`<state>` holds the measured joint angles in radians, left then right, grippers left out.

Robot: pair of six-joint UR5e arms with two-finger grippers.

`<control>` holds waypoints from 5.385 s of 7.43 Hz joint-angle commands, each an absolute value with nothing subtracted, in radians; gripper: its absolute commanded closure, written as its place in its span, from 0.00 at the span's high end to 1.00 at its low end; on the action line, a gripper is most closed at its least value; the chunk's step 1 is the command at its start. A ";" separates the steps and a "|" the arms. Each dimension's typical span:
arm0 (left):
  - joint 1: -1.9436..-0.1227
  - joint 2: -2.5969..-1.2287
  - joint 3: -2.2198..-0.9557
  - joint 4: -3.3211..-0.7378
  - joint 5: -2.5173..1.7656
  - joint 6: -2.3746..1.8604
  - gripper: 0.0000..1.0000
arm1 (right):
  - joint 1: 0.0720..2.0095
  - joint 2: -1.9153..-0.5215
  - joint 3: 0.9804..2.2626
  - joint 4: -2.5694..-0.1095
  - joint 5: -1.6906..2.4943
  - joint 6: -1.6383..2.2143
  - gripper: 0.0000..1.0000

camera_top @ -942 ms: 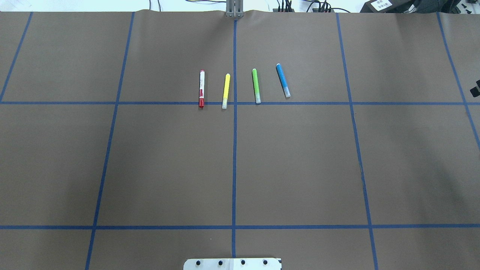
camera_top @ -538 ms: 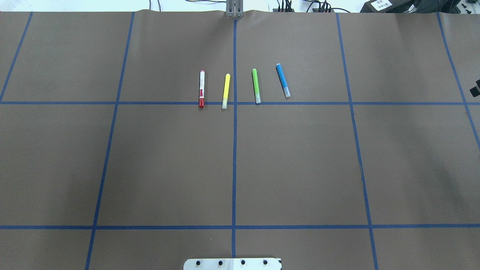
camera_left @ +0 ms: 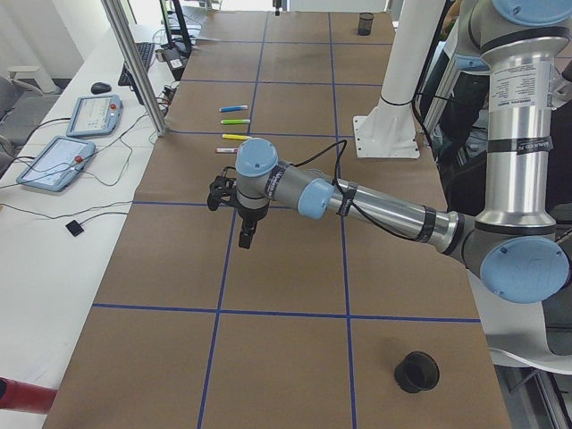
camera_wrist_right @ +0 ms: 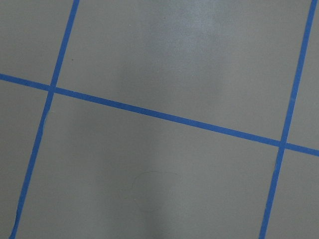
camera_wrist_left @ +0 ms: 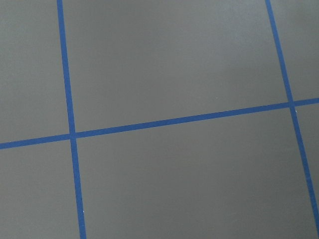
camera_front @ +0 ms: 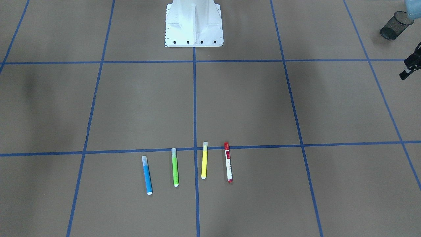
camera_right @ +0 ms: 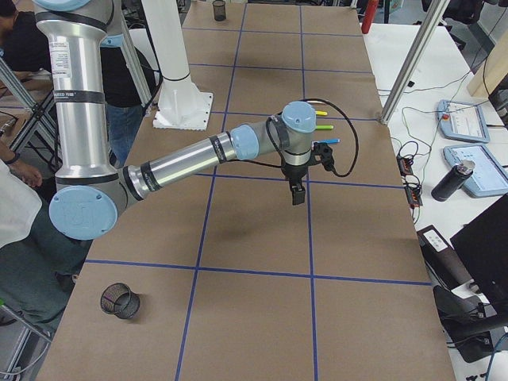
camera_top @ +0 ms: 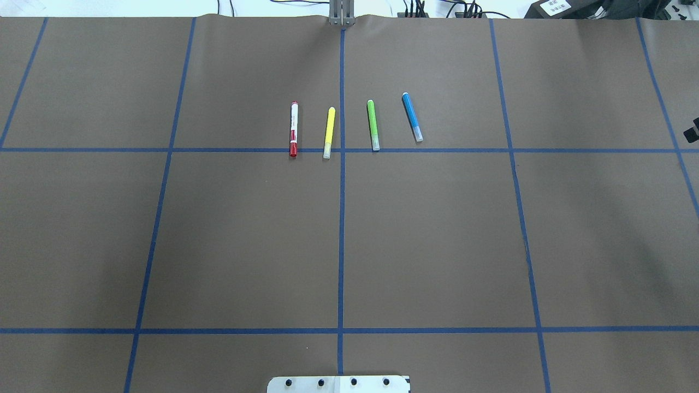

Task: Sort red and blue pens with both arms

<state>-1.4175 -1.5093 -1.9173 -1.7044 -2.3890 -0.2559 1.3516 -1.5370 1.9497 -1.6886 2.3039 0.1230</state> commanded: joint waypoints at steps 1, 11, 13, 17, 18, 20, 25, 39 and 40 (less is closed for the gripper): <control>-1.413 -1.513 -1.914 -1.704 -2.391 -0.255 1.00 | 1.353 -1.545 1.965 -1.687 2.306 0.121 1.00; -1.376 -1.500 -1.921 -1.701 -2.369 -0.258 1.00 | 1.351 -1.552 1.989 -1.687 2.299 0.149 1.00; -1.341 -1.535 -1.921 -1.710 -2.370 -0.348 0.99 | 1.351 -1.568 2.017 -1.686 2.302 0.153 1.00; -1.160 -1.754 -1.885 -1.633 -2.307 -0.481 0.99 | 1.344 -1.585 2.028 -1.687 2.319 0.155 1.00; -1.152 -1.849 -1.882 -1.505 -2.307 -0.486 0.99 | 1.344 -1.585 2.029 -1.687 2.319 0.153 1.00; -1.054 -2.007 -1.826 -1.369 -2.230 -0.501 0.99 | 1.339 -1.585 2.028 -1.686 2.313 0.146 1.00; -0.945 -2.481 -1.210 -1.482 -2.217 -0.601 0.98 | 1.240 -1.550 2.028 -1.684 2.310 0.254 1.00; -0.788 -2.700 -0.738 -1.824 -2.103 -0.795 0.60 | 1.127 -1.457 1.999 -1.684 2.304 0.471 1.00; -0.784 -2.700 -0.733 -1.828 -2.102 -0.796 0.57 | 1.126 -1.457 1.999 -1.684 2.304 0.471 1.00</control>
